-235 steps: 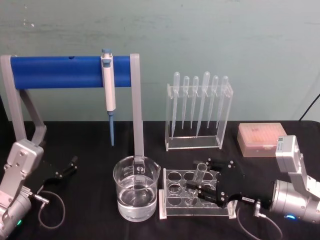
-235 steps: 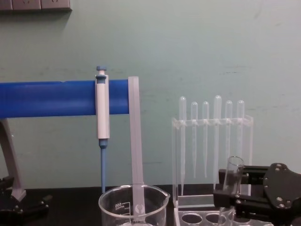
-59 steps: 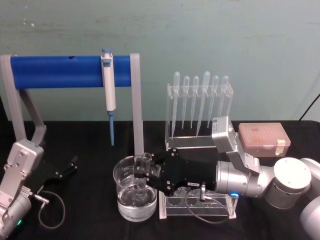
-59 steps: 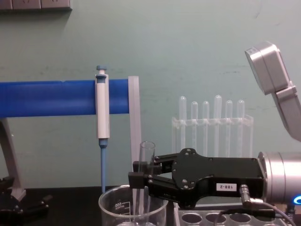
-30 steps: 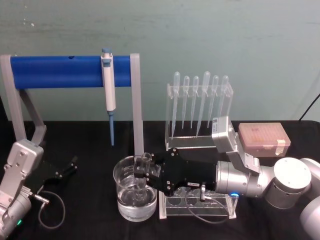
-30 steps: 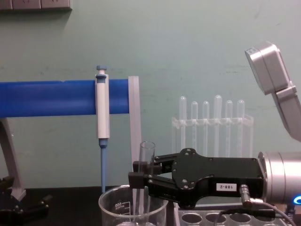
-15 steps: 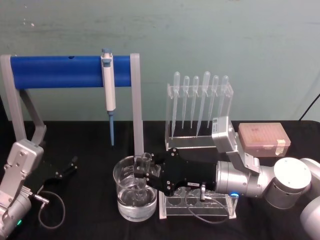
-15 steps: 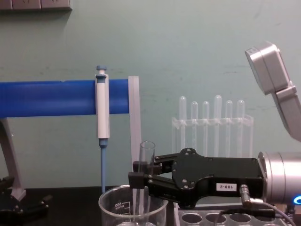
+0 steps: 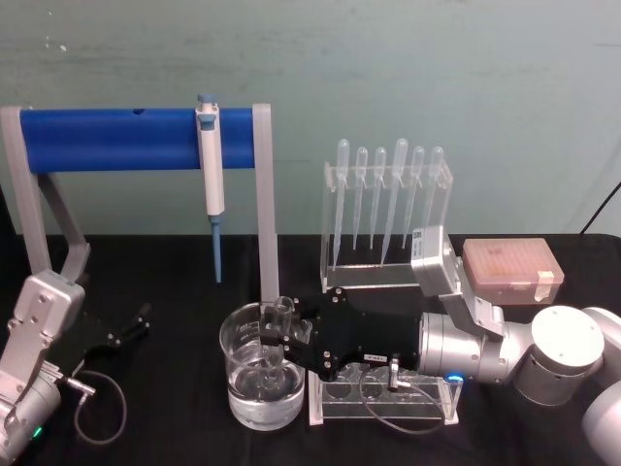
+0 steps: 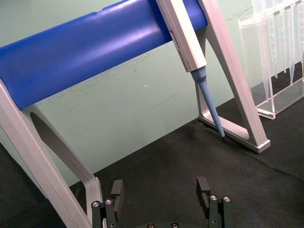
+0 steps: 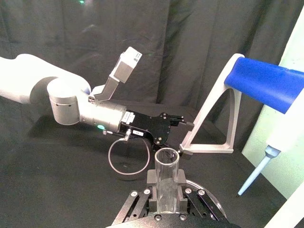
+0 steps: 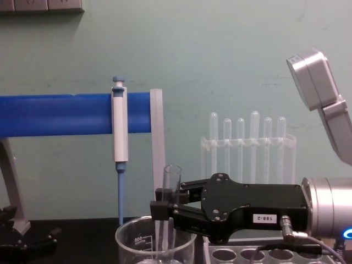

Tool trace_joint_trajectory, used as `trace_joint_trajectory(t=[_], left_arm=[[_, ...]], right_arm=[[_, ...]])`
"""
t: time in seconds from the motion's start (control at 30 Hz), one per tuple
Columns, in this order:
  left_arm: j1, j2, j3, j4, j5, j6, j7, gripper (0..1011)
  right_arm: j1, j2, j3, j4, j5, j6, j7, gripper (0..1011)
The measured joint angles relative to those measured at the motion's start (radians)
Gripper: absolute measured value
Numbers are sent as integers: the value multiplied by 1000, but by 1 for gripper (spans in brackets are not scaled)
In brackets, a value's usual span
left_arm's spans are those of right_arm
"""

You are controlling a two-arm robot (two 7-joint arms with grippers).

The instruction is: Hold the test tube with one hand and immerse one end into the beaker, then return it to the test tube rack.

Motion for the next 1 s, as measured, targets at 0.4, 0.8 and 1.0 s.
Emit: trace_joint_trajectory(t=[0.4,0.8,1.0], left_arm=[[0,0,0,0,0,0,0,1000],[0,0,0,0,0,0,0,1000],[0,0,0,0,0,0,0,1000]], right_arm=[[0,0,0,0,0,0,0,224],[0,0,0,0,0,0,0,224],[0,0,0,0,0,0,0,225]])
